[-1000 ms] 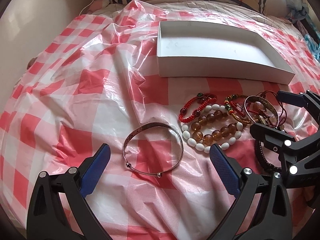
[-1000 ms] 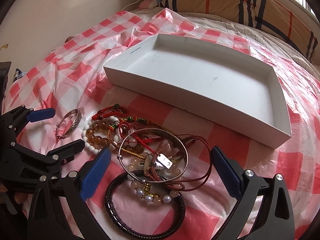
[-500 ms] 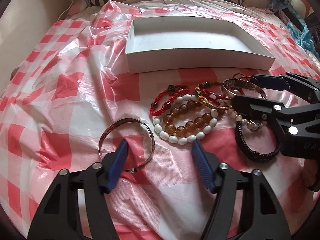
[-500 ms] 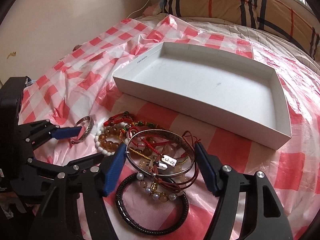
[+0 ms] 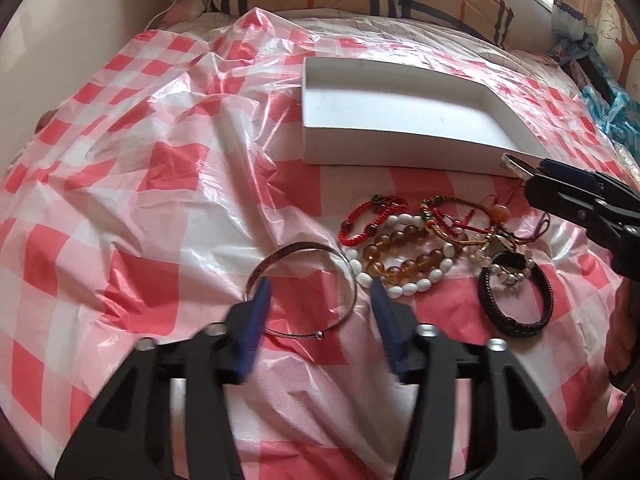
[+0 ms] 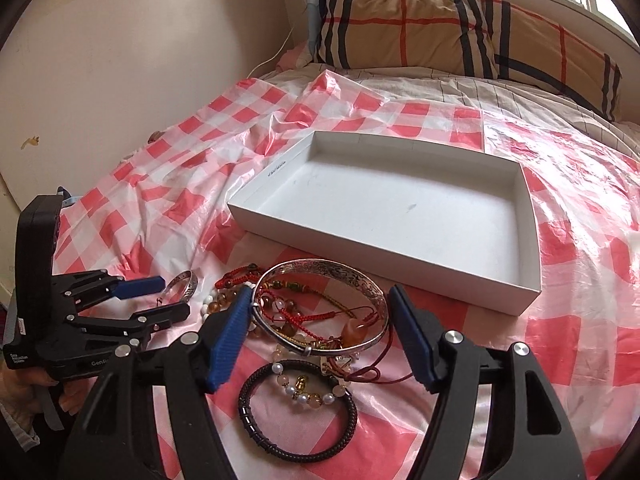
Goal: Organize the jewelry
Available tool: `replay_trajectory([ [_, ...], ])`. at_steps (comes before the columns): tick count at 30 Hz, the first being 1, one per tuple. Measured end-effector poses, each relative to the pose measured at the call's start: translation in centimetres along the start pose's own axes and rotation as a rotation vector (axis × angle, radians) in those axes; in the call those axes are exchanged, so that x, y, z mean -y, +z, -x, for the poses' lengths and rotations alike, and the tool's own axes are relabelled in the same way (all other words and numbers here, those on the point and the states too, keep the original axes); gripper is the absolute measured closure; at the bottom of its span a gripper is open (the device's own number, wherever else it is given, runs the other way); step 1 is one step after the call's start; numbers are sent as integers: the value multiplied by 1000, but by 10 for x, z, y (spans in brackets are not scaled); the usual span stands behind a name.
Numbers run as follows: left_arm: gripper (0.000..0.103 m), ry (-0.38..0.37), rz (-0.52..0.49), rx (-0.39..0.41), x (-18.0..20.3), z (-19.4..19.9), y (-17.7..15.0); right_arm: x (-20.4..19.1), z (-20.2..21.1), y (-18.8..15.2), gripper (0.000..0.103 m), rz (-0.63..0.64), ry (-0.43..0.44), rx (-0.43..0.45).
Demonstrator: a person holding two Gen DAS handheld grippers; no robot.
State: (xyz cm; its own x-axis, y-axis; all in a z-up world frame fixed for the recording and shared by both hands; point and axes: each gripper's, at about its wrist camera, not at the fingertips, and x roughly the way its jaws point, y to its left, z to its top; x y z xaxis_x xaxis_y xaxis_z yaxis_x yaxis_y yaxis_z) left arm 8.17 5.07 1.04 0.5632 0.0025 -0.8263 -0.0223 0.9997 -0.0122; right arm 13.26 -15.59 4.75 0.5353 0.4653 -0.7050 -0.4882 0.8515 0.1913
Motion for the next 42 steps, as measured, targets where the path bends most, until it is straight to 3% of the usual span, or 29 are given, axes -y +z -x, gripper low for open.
replay_trajectory([
  [1, 21, 23, 9, 12, -1, -1, 1, 0, 1, 0, 37, 0, 0, 2],
  [3, 20, 49, 10, 17, -2, -5, 4, 0, 3, 1, 42, -1, 11, 8],
  [6, 21, 41, 3, -53, -2, -23, 4, -3, 4, 0, 42, 7, 12, 10],
  [8, 33, -4, -4, -80, 0, -28, 1, -4, 3, -1, 44, 14, 11, 2],
  [10, 53, -26, -22, -71, 4, -26, 0, -6, 2, -2, 44, 31, 3, -9],
  [13, 72, -43, -33, -54, 7, -22, 0, -4, -1, -5, 32, 44, -5, -34],
  [16, 77, -46, -35, -39, 8, -18, 0, 4, -11, -7, 29, 7, 10, -61],
  [20, 76, -61, -14, -36, 6, -14, 0, 9, -33, -8, 26, -24, 41, -101],
  [21, 71, -58, -4, -37, 4, -14, -1, 7, -39, -10, 24, -8, 26, -117],
  [24, 34, -17, 30, -24, -2, -13, 0, 5, -56, -16, 23, 23, -19, -163],
  [27, 20, -1, 55, -20, -6, -15, 2, 10, -62, -16, 23, 12, -1, -168],
  [29, 19, 3, 54, -53, -7, -22, 1, 11, -63, -15, 35, 17, 6, -164],
  [34, 18, 30, 99, -26, -17, -20, 4, 7, -59, -14, 36, 35, 4, -154],
  [38, 18, -12, 126, -66, -22, -29, 3, 4, -52, -11, 36, 37, 20, -136],
  [39, 24, -28, 114, -68, -20, -30, 2, 4, -51, -11, 38, 38, 21, -130],
  [40, 43, -42, 101, -68, -17, -29, 2, 3, -49, -10, 53, 41, 15, -127],
  [41, 46, -59, 88, -73, -14, -29, 2, 4, -47, -8, 60, 34, 26, -125],
  [42, 47, -60, 81, -69, -12, -29, 1, 6, -45, -7, 60, 22, 36, -117],
])
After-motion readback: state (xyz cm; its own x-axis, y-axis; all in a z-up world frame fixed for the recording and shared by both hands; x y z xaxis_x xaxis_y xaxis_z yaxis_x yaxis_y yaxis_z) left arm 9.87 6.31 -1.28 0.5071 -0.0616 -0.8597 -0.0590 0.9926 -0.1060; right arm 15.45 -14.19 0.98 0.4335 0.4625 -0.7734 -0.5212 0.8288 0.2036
